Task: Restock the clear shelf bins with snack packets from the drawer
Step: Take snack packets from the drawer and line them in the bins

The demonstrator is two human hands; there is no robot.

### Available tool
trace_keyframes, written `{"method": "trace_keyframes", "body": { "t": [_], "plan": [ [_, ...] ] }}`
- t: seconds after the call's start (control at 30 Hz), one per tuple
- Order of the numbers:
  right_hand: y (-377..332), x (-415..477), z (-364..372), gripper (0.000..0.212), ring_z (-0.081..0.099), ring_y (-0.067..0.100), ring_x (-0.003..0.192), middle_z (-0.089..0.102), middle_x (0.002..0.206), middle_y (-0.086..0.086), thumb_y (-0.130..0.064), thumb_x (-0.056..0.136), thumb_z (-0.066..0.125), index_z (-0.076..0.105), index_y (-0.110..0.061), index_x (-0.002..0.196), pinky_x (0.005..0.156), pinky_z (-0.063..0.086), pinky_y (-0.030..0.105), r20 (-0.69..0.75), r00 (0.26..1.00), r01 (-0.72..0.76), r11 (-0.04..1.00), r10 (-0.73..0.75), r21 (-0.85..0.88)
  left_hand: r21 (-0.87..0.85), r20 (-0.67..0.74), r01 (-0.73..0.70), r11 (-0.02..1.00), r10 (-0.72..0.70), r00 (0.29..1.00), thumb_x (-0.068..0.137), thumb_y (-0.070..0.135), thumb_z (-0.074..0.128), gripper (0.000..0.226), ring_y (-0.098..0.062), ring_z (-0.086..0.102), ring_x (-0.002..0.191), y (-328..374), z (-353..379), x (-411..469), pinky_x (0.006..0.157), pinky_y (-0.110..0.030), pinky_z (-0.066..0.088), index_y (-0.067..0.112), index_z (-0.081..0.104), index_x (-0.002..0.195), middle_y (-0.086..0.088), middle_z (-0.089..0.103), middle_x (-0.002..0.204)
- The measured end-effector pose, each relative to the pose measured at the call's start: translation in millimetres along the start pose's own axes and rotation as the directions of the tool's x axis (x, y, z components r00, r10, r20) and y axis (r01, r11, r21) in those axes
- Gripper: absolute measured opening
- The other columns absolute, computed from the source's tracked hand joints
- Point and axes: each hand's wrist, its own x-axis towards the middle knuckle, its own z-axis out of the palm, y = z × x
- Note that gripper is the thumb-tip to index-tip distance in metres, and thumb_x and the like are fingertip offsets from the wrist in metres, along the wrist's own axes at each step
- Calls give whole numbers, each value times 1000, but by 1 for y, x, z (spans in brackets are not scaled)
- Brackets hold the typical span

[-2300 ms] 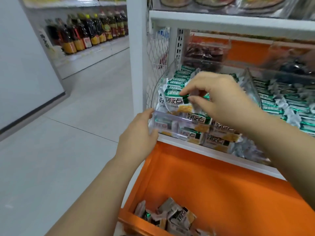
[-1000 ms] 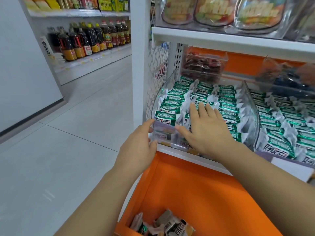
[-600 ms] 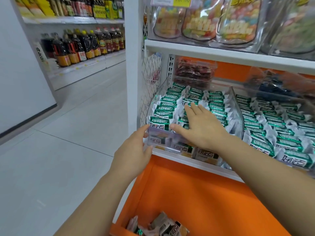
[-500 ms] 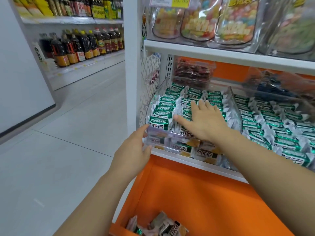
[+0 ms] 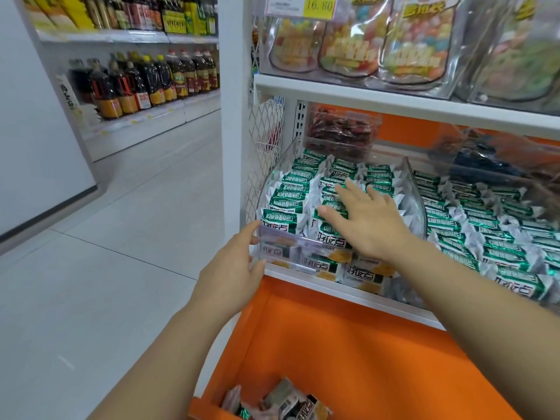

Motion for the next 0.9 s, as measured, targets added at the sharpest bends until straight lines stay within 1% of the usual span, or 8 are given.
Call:
{"method": "trace_keyframes", "body": {
  "t": [0.07,0.17,0.3,0.4,0.53,0.7,0.8,0.9],
  "plan": [
    [-7,-22,11,64,20,29,144,23,158,2,-60,96,26,33,-22,147,117,13,46,-235,968,98,994,-85,42,14,-29,33,999,-33,999,95,29,54,57,-10,58,106,-3,-1,-1,86,-36,53,37,23,142,11,48,138],
    [-14,-56,36,44,48,24,121,57,128,0,-45,92,40,64,-20,119,100,31,38,-515,811,354,933,-278,55,80,-63,108,991,-103,993,95,27,53,30,-11,57,94,-10,-3,-5,73,-30,50,29,37,120,7,55,119],
    [-11,-86,88,22,59,21,94,66,101,-2,-27,93,52,71,-16,98,80,45,35,-522,709,590,804,-474,71,343,203,107,933,-185,962,96,32,51,24,-16,58,104,-31,11,-17,86,-34,51,28,48,119,4,55,125],
    [-3,-94,134,24,64,17,82,69,92,-5,-28,92,49,71,-19,95,71,54,32,-377,790,568,809,-483,154,492,428,36,870,-278,860,97,32,50,44,-19,49,123,-49,26,-27,101,-36,44,29,40,139,2,43,143],
    [7,-89,184,24,58,12,106,62,117,-10,-29,98,48,63,-26,117,85,50,30,149,912,336,906,-382,258,543,517,-13,840,-322,793,99,29,47,52,-21,43,131,-60,35,-27,107,-37,39,26,30,148,-1,38,149],
    [15,-83,250,48,44,24,127,38,146,5,-17,98,49,38,-26,143,99,41,33,580,742,213,939,-336,272,514,511,13,858,-318,799,98,28,48,49,-20,44,130,-68,38,-17,105,-40,40,28,35,145,1,45,145],
    [18,-89,275,76,16,31,144,0,161,6,4,95,43,7,-28,153,108,33,41,694,613,348,918,-377,191,513,518,-2,858,-309,798,97,29,49,51,-21,45,129,-68,41,-15,104,-40,41,29,35,146,-1,46,144],
    [22,-90,288,73,-1,34,147,-18,159,8,0,99,39,-1,-29,153,107,32,49,692,575,526,845,-437,96,537,521,-16,843,-317,793,98,29,48,55,-22,47,127,-68,45,-14,104,-39,41,28,27,149,-3,43,146]
  ]
}}
